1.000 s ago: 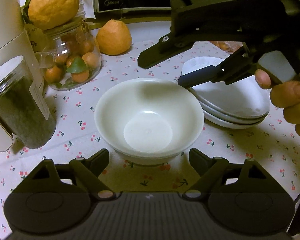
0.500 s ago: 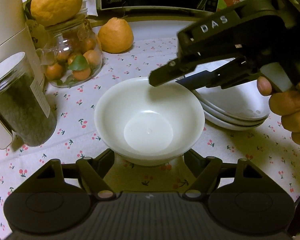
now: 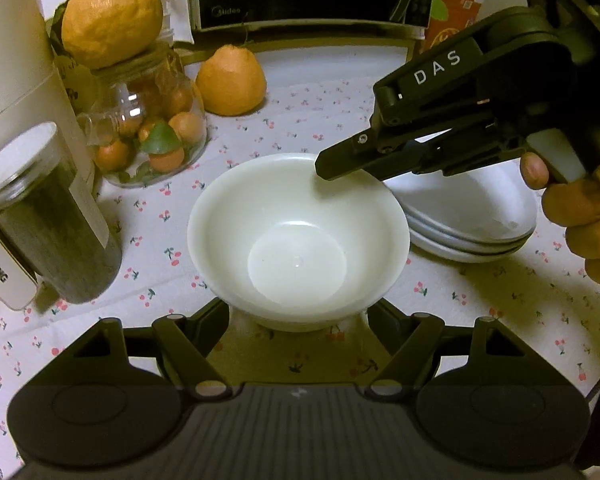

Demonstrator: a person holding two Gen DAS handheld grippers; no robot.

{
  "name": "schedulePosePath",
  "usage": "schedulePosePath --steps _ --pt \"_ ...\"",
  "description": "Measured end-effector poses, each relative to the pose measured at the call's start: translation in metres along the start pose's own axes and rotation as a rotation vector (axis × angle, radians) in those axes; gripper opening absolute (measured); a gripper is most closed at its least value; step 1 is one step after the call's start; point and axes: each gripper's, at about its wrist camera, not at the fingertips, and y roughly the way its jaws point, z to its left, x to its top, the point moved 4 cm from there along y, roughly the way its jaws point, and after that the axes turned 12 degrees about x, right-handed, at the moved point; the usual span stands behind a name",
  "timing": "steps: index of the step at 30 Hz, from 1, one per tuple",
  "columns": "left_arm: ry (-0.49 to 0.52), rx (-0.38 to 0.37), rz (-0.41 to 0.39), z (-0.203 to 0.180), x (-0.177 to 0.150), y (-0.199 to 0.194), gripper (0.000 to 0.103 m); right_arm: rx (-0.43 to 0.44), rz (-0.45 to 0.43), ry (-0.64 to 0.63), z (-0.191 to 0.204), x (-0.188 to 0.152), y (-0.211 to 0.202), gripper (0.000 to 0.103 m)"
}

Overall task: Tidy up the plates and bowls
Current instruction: 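Close both grippers on the rim of the stacked white bowls, then lift the bowl stack and carry it over the white plate stack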

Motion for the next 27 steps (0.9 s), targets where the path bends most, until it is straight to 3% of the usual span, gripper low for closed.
schedulePosePath --steps 17,27 --pt "0.021 -0.042 -0.115 -0.022 0.024 -0.032 0.074 0.030 -0.071 -0.015 0.001 0.015 -0.050 0.024" --pt "0.050 -0.078 -0.129 -0.057 0.039 -0.027 0.074 0.012 -0.137 -0.001 -0.018 0.023 -0.091 0.024"
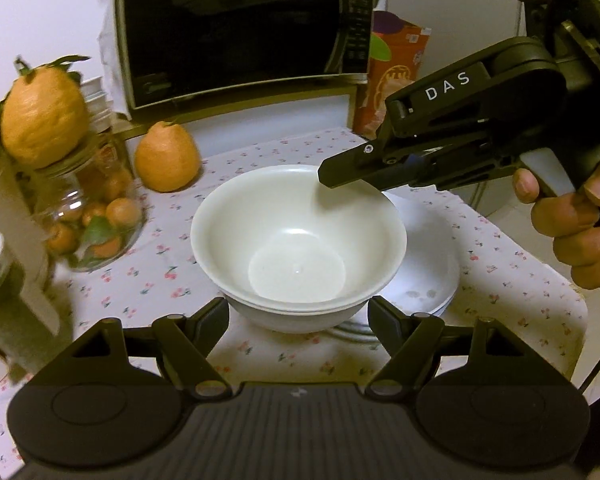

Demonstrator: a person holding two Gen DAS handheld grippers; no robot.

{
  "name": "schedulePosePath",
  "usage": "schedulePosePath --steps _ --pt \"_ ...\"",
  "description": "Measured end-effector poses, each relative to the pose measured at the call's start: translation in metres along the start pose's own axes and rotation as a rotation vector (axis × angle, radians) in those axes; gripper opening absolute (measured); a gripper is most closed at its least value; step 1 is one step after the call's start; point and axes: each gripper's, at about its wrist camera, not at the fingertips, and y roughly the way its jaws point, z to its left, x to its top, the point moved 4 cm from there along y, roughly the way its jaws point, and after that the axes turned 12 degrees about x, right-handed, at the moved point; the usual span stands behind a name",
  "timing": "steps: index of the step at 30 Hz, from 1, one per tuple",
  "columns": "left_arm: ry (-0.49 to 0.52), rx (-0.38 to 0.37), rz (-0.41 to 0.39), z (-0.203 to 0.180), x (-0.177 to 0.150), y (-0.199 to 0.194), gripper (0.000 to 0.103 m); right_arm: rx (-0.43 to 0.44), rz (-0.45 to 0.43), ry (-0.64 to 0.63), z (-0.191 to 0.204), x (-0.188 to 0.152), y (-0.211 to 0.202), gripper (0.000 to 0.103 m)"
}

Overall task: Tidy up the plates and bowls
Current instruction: 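Lift the bowl stack and carry it over the white plate stack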

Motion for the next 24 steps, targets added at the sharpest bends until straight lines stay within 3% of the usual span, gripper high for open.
schedulePosePath --steps 24 --pt "0.040 -0.018 0.082 -0.053 0.011 0.050 0.074 -0.092 -0.057 0.097 -0.067 0.013 -0.025 0.024"
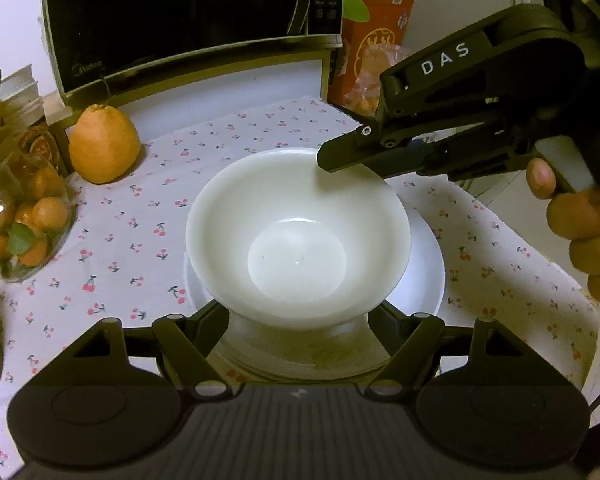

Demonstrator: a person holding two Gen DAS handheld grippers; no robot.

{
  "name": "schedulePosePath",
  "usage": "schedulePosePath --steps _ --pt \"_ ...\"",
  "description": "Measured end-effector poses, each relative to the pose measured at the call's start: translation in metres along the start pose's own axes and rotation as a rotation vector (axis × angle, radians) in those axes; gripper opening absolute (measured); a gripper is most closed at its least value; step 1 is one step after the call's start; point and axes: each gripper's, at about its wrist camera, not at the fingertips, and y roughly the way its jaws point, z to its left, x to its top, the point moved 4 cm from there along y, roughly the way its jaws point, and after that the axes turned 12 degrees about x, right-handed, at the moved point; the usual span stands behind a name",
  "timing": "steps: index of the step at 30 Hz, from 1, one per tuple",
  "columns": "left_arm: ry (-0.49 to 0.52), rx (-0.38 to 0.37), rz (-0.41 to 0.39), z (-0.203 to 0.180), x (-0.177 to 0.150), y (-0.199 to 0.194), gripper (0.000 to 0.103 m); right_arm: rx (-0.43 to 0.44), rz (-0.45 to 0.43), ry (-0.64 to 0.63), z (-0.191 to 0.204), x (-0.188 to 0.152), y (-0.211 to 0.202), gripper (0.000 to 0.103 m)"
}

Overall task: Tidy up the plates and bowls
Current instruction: 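Lift the bowl stack and carry it over the white plate stack, then lower the bowl stack onto the plates and open both grippers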

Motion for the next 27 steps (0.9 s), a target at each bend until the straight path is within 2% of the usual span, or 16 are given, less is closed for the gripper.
schedulePosePath --steps 9,21,22,25,27 --pt "0.013 0.002 -0.007 -0.009 0.005 0.007 0.074 -0.030 -0.030 0.041 -0.015 0.003 0.001 0.024" --pt "-0.023 -0.005 -0.006 -0.008 0.010 0.012 0.074 -0.037 -0.045 0.065 -0.020 0.005 -0.001 0.026" --pt "-0.023 -0.005 -0.007 -0.008 0.010 0.012 0.075 -0.036 -0.045 0.068 -0.020 0.005 -0.001 0.026" --pt "-0.033 -0.007 -0.023 -0.007 0.011 0.010 0.088 -0.040 -0.040 0.070 -0.020 0.005 0.000 0.027" --pt "-0.041 -0.009 -0.027 -0.006 0.013 0.008 0.091 -0.042 -0.035 0.073 -0.020 0.005 -0.001 0.027"
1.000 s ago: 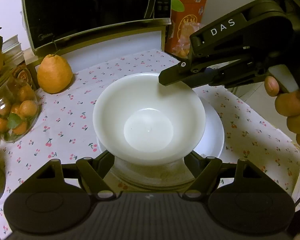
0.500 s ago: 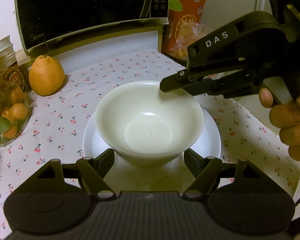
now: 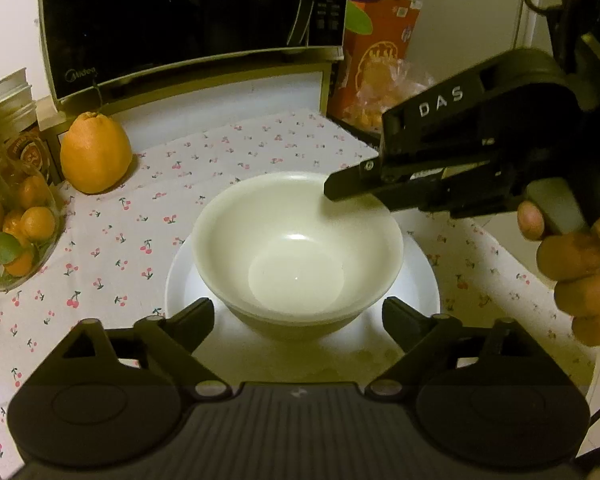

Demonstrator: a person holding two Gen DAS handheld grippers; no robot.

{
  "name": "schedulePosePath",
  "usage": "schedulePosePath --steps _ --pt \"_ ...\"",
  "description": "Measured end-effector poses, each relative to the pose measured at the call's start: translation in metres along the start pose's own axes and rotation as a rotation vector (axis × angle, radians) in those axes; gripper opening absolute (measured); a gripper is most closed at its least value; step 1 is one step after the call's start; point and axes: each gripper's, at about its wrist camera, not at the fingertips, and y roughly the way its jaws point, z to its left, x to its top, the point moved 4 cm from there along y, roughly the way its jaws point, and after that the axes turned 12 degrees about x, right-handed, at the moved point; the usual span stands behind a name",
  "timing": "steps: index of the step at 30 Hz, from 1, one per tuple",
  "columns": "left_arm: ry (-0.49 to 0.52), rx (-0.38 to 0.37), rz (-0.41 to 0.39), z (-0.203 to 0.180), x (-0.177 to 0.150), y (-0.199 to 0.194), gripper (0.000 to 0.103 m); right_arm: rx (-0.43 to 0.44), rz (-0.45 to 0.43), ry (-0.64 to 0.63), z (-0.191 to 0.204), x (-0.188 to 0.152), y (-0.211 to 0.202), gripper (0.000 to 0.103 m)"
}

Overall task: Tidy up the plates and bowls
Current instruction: 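Lower the bowl stack onto the plates and open both grippers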

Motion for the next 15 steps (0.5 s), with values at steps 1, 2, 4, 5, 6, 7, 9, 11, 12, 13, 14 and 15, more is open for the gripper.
schedulePosePath --steps 1,2,4,5,6,7,9,11,12,13,14,15 --pt "-0.001 0.001 0.003 0.000 0.000 0.000 0.092 0.001 0.003 0.004 0.000 0.000 0.000 0.029" --pt "-0.001 0.002 0.006 0.000 0.000 0.000 0.092 0.004 0.005 0.008 0.000 0.001 -0.001 0.032" --pt "0.005 0.008 0.010 0.000 -0.001 0.000 0.092 0.006 0.002 0.009 0.001 0.001 -0.002 0.042" --pt "0.009 0.011 0.012 0.000 -0.001 -0.001 0.093 0.002 -0.001 0.003 0.002 0.001 -0.004 0.044" --pt "0.011 0.015 0.012 0.000 -0.002 -0.002 0.093 -0.001 -0.004 -0.004 0.003 0.002 -0.005 0.046" --pt "0.010 0.018 0.013 0.001 -0.002 -0.003 0.093 -0.003 -0.008 -0.008 0.005 0.002 -0.007 0.049" --pt "0.003 0.018 0.012 0.002 -0.003 -0.006 0.094 -0.004 -0.014 -0.018 0.007 0.002 -0.011 0.052" --pt "-0.002 0.020 0.009 0.004 -0.003 -0.012 0.095 -0.006 -0.019 -0.038 0.011 0.002 -0.017 0.056" --pt "-0.006 0.023 0.005 0.005 -0.004 -0.015 0.095 -0.008 -0.021 -0.049 0.013 0.001 -0.020 0.059" --pt "-0.014 0.028 0.001 0.006 -0.004 -0.018 0.096 -0.011 -0.023 -0.057 0.015 0.000 -0.024 0.064" --pt "-0.028 0.033 0.000 0.008 -0.004 -0.022 0.097 -0.014 -0.029 -0.065 0.017 -0.002 -0.028 0.066" --pt "-0.049 0.039 0.003 0.010 -0.004 -0.026 0.097 -0.016 -0.032 -0.070 0.018 -0.004 -0.032 0.068"
